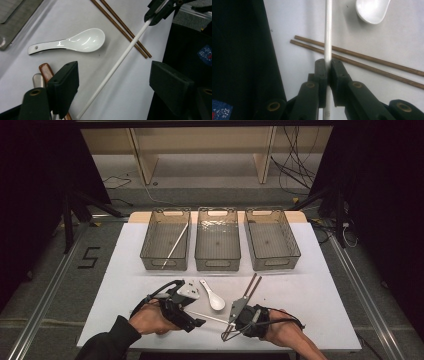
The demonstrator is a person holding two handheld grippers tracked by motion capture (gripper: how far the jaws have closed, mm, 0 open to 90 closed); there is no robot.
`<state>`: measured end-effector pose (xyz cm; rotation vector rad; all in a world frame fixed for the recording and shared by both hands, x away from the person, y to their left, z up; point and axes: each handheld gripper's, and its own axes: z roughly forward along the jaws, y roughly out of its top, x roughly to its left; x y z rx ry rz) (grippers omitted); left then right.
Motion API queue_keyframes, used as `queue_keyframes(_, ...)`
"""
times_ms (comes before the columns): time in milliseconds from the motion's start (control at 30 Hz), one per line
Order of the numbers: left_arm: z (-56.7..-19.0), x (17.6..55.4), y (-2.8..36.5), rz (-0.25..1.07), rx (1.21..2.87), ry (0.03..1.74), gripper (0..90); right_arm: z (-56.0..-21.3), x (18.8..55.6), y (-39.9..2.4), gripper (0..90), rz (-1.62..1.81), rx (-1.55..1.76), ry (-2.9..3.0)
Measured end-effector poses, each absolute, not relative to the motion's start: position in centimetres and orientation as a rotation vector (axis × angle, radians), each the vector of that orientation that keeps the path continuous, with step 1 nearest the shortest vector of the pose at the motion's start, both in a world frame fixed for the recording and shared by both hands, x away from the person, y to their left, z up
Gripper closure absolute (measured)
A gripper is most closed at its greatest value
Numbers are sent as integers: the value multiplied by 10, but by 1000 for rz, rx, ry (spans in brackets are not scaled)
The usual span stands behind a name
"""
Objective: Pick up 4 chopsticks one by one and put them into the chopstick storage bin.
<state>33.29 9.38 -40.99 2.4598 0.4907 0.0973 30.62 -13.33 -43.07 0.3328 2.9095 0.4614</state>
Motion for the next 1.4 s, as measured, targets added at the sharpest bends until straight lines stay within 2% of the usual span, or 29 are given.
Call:
queue_keyframes(633, -421, 330, 72, 15, 2615, 298, 518, -429, 301, -128, 849, 455, 222, 2923)
queue_keyframes(1400, -428, 325, 63, -17, 2683, 175, 798, -431, 296, -126, 849, 453, 101, 2936)
